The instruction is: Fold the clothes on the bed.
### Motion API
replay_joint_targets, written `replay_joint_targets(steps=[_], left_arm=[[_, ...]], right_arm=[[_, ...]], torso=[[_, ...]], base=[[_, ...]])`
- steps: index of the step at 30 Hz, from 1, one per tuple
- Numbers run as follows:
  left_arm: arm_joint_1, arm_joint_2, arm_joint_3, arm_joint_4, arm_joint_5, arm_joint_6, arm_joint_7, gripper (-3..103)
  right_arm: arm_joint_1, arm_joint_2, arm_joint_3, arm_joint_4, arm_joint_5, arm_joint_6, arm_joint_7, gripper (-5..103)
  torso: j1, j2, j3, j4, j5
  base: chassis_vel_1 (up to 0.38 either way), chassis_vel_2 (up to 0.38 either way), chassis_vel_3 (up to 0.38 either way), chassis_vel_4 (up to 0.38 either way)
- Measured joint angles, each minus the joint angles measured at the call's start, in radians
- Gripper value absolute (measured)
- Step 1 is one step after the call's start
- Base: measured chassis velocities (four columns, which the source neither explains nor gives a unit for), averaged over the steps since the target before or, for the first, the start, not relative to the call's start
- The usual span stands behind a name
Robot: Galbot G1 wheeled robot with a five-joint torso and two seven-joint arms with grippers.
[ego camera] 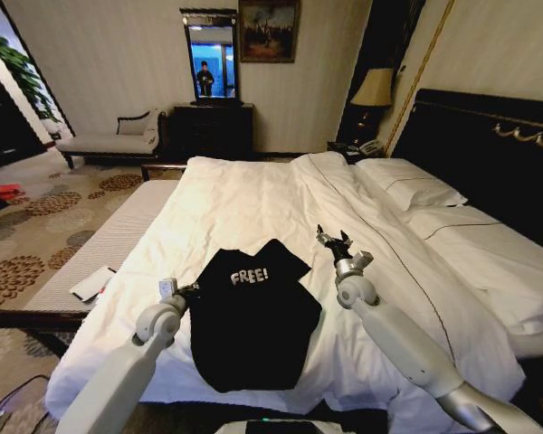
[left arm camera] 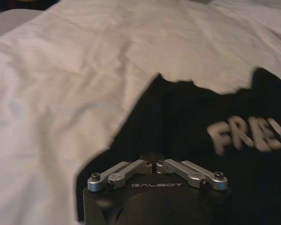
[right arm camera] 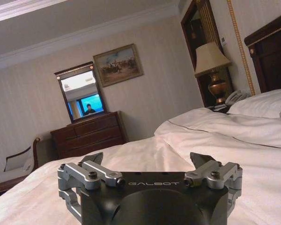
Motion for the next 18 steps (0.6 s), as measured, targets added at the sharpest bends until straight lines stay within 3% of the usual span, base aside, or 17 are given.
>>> replay_joint_targets(steps=[2,4,6,9,11,15,16,18], left_arm=[[-0.002,-0.006,0.059,0.006,0.048,-0.006,0.009,-2],[-0.003,-0.010,0.076,0.018,0.065,-0.006,0.010,9],[-0.003,-0.011,0.080,0.024,0.070,-0.007,0.010,9],[-0.007,-0.015,0.093,0.051,0.085,-0.007,0.009,26],[-0.008,-0.015,0.093,0.054,0.085,-0.007,0.009,26],[-0.022,-0.016,0.095,0.074,0.082,-0.006,0.008,47],[-0.022,-0.016,0.095,0.074,0.082,-0.006,0.008,47],[-0.029,-0.016,0.098,0.084,0.079,-0.006,0.008,61]], right_arm=[[-0.022,-0.004,0.018,0.013,-0.002,0.000,0.008,100],[-0.027,-0.005,0.023,0.014,-0.002,-0.001,0.010,100],[-0.028,-0.005,0.024,0.014,-0.002,-0.001,0.011,100],[-0.030,-0.006,0.029,0.014,-0.002,-0.001,0.013,100],[-0.030,-0.007,0.029,0.013,-0.002,-0.001,0.013,100],[-0.023,-0.007,0.029,0.000,-0.001,-0.001,0.013,100],[-0.023,-0.007,0.029,0.000,-0.001,-0.001,0.013,100],[-0.015,-0.006,0.024,-0.008,-0.001,-0.002,0.014,100]], torso=[[0.000,0.000,0.000,-0.0008,0.0000],[0.000,0.000,0.000,-0.0007,0.0001],[0.000,0.000,0.000,-0.0004,0.0003],[0.000,0.000,0.000,-0.0002,0.0002],[0.000,0.000,0.000,-0.0002,0.0001],[0.000,0.000,0.000,-0.0003,0.0002],[0.000,0.000,0.000,-0.0003,0.0002],[0.000,0.000,0.000,-0.0003,0.0001]], base=[[0.000,0.000,0.000,0.000],[0.000,0.000,0.000,0.000],[0.000,0.000,0.000,0.000],[0.000,0.000,0.000,0.000],[0.000,0.000,0.000,0.000],[0.000,0.000,0.000,0.000],[0.000,0.000,0.000,0.000],[0.000,0.000,0.000,0.000]])
